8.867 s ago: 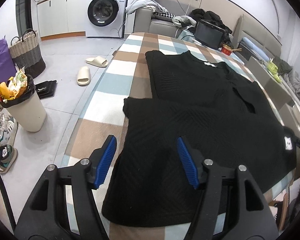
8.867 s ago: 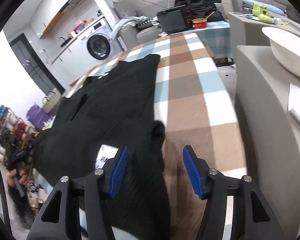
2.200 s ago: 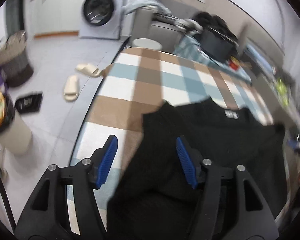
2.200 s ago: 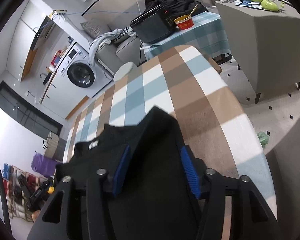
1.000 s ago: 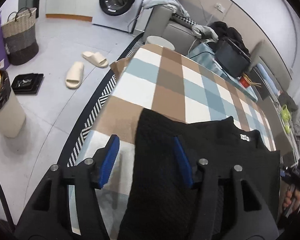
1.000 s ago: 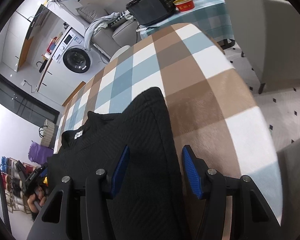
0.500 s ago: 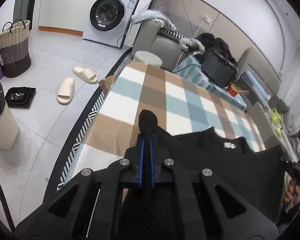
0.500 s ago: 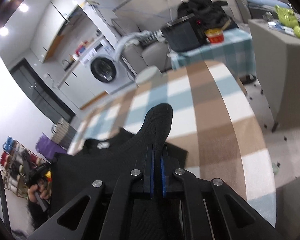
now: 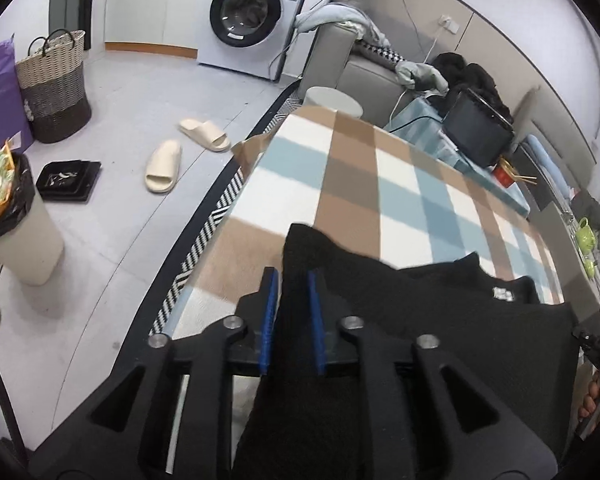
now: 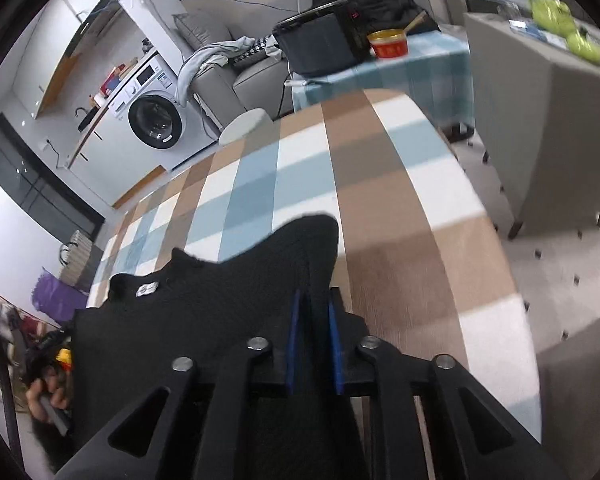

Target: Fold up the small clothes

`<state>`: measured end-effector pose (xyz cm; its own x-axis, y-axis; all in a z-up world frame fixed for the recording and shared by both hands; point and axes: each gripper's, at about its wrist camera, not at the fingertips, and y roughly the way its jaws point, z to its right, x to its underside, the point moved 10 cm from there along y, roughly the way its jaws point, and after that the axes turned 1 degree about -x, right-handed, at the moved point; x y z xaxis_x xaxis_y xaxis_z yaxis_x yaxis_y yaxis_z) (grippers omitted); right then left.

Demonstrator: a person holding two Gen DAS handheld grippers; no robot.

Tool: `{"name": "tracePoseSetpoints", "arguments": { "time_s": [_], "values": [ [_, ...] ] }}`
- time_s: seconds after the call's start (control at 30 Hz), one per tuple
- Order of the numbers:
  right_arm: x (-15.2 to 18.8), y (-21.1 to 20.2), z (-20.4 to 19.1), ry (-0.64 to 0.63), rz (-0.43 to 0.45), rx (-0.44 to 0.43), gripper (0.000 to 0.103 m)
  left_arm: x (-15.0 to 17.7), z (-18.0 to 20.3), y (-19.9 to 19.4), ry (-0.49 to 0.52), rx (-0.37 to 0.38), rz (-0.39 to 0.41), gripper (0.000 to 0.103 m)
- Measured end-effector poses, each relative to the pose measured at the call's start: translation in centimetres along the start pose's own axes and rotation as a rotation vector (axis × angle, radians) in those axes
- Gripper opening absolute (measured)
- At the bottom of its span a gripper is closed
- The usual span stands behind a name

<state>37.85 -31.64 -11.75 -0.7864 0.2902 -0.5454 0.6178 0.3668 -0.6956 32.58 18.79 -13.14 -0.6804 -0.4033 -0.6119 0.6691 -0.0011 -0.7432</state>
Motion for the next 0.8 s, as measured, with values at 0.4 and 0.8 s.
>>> {"name": "tracePoseSetpoints", "arguments": {
  "time_s": [0.4, 0.8],
  "values": [
    [6.9, -6.2, -3.9, -0.169, 0.013, 0.031, 0.071, 5.8, 3.2, -8.1, 0.174, -0.029, 0.036, 0.086],
    [17.3, -6.4, -11.7, -0.426, -0.034, 0.027, 0.099, 14.5, 11.1, -14.2, 0.333, 0.102, 0.048, 0.102]
  ]
}}
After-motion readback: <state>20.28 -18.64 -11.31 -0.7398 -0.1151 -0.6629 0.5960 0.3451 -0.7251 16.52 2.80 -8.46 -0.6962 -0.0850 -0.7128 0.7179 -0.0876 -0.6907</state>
